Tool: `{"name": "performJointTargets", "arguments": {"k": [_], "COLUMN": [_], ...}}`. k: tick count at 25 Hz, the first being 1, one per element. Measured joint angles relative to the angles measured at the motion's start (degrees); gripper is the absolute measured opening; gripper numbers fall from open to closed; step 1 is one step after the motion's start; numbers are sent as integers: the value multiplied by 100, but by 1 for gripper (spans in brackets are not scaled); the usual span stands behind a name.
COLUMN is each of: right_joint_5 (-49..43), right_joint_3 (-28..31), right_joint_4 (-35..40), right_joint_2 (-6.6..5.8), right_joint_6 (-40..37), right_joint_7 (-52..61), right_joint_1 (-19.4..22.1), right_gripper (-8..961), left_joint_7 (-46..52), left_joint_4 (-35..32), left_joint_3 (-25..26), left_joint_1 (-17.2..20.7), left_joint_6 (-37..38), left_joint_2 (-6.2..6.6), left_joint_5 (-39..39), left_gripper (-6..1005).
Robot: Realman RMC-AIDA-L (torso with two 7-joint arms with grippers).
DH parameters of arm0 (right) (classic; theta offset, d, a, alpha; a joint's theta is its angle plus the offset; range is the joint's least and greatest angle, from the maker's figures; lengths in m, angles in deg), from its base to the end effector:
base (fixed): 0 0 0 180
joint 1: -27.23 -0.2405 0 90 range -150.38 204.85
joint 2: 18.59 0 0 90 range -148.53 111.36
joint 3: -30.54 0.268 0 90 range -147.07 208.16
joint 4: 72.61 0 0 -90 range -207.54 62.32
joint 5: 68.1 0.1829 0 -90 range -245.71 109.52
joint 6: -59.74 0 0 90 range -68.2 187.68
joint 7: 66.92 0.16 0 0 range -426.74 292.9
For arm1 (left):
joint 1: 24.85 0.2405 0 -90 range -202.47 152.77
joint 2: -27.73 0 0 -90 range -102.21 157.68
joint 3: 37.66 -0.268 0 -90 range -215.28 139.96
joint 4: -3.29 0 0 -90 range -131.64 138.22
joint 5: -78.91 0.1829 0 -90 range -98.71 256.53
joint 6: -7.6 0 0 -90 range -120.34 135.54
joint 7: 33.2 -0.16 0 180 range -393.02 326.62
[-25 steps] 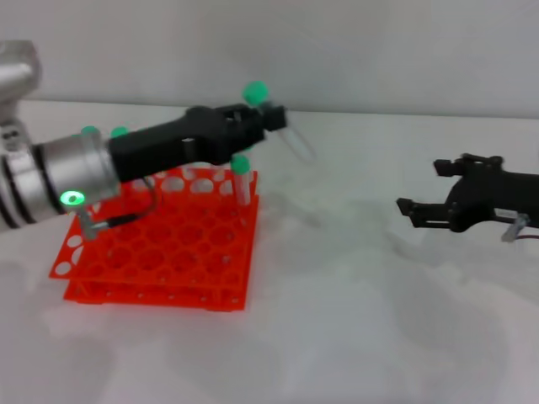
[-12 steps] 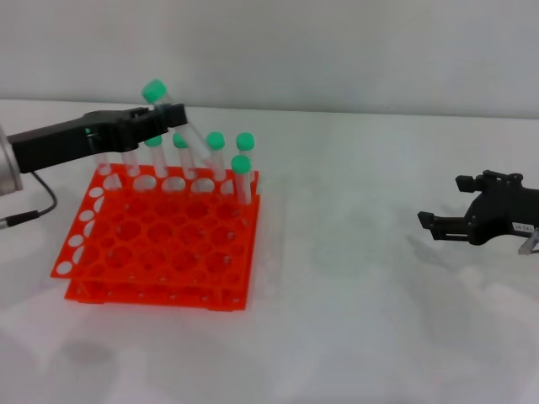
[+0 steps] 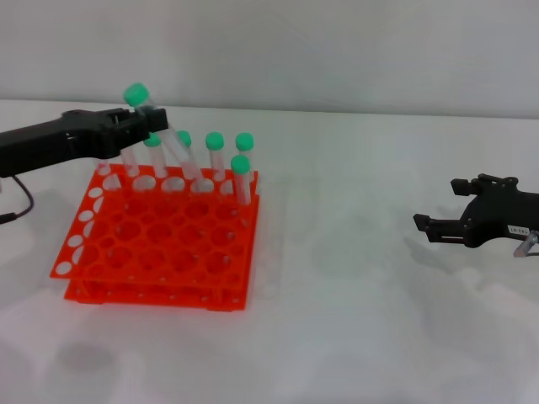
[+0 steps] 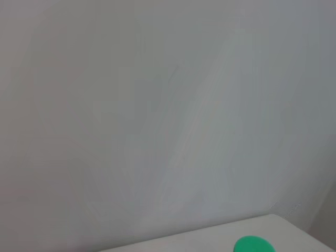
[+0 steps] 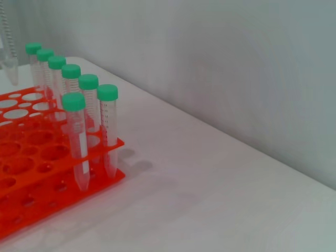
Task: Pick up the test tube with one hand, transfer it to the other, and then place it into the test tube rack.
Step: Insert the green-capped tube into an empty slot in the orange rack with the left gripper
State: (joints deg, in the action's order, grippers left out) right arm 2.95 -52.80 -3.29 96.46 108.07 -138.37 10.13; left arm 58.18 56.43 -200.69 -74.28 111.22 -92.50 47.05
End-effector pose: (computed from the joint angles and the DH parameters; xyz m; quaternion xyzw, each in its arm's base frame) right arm 0.2397 0.3545 -0.0063 -0.9185 0.2092 0.0949 0.3218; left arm -0.2269 0.3691 0.0598 -0.8615 -0.3260 -0.3165 0.2266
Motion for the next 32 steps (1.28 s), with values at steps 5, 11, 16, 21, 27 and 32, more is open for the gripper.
{"name": "performJointTargets", "arguments": {"k": [5,11,16,21,27,32], "right_joint_5": [14,15,67,142,255,314], "right_joint_3": [-9,-11,-8,-13,-93,-188], "right_joint_4": [-13,-27,-127,-239,-306,-307], "right_joint_2": [0,0,7,11,17,18], "right_joint_6": [-5,-14,-35,-69,-176,-176], "right_joint_7": [0,0,-59,-89,-105,-100], "right_joint_1": [-4,-4,-22,-61,-66,-115], "right_gripper": [855,851,850,850,850,851], "left_joint_7": [438,424,-364,-835,-1307,-1440], "left_joint_4": [563,1616,1855,1767,1064,516], "left_joint_3": [0,0,0,0,0,0], "left_joint_1": [41,26,73,229,558,646], "left_joint_6": [338,706,721,704,598,139], "left_joint_2": [44,24,-5,-32,-6,22], "left_joint_5": [-54,-46,-110,-361,-681,-529], "left_gripper": [208,208,208,208,208,207]}}
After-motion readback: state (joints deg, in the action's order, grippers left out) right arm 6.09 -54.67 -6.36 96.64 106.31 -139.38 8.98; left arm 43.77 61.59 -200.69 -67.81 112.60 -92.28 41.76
